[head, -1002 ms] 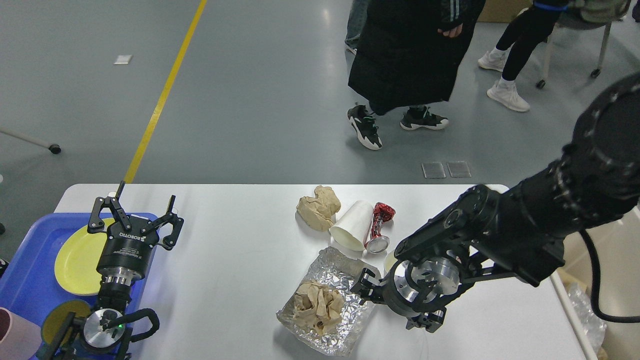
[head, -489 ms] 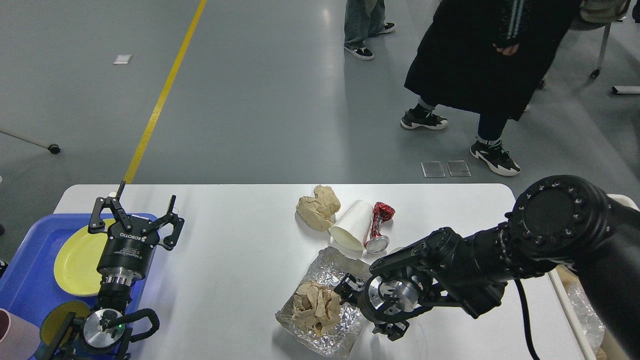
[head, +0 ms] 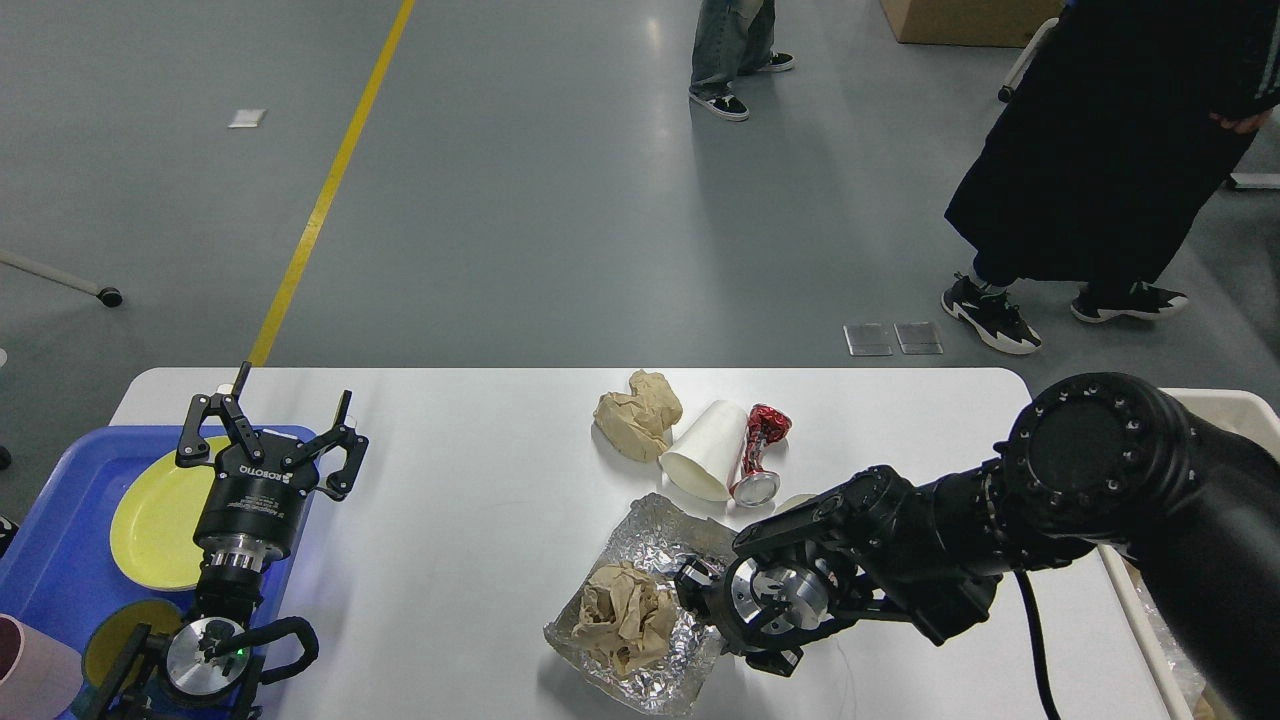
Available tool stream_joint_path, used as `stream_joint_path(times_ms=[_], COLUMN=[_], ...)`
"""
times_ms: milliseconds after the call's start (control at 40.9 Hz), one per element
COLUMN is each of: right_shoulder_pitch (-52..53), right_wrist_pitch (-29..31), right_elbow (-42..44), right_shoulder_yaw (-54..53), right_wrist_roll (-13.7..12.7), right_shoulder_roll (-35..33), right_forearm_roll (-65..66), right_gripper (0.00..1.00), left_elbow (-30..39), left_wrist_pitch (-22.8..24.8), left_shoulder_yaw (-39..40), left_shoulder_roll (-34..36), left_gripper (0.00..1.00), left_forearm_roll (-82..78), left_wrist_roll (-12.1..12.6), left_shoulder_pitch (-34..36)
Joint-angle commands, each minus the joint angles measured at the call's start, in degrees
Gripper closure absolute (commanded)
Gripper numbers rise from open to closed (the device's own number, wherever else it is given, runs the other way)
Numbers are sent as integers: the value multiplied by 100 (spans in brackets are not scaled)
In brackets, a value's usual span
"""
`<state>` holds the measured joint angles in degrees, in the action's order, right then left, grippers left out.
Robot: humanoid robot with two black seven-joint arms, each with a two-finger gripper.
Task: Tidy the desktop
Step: 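Grasp the foil tray edge with the right gripper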
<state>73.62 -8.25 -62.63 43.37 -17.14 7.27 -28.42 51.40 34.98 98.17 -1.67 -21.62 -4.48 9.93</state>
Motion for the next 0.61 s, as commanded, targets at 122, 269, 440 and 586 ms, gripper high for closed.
stream_joint_path(times_ms=[122, 269, 440, 586], right_shoulder_pitch=[82, 152, 179, 337], right_wrist_pitch=[42, -1, 7, 42], right_elbow=[-74, -171, -188, -390], right_shoulder_yaw=[13, 13, 5, -4], right_wrist_roll=[-44, -272, -422, -422], right_shoulder_roll=[11, 11, 29, 20], right_forearm_roll=[11, 29, 20, 20], right_gripper=[100, 100, 100, 100], left_elbow=[1, 1, 1, 1], left_wrist_pitch=[0, 0, 0, 0], left_shoulder_yaw=[0, 0, 0, 0], left_shoulder_roll=[0, 0, 0, 0], left_gripper=[4, 4, 4, 4], left_forearm_roll=[0, 0, 0, 0], left_wrist_roll=[0, 0, 0, 0], left_shoulder_pitch=[0, 0, 0, 0])
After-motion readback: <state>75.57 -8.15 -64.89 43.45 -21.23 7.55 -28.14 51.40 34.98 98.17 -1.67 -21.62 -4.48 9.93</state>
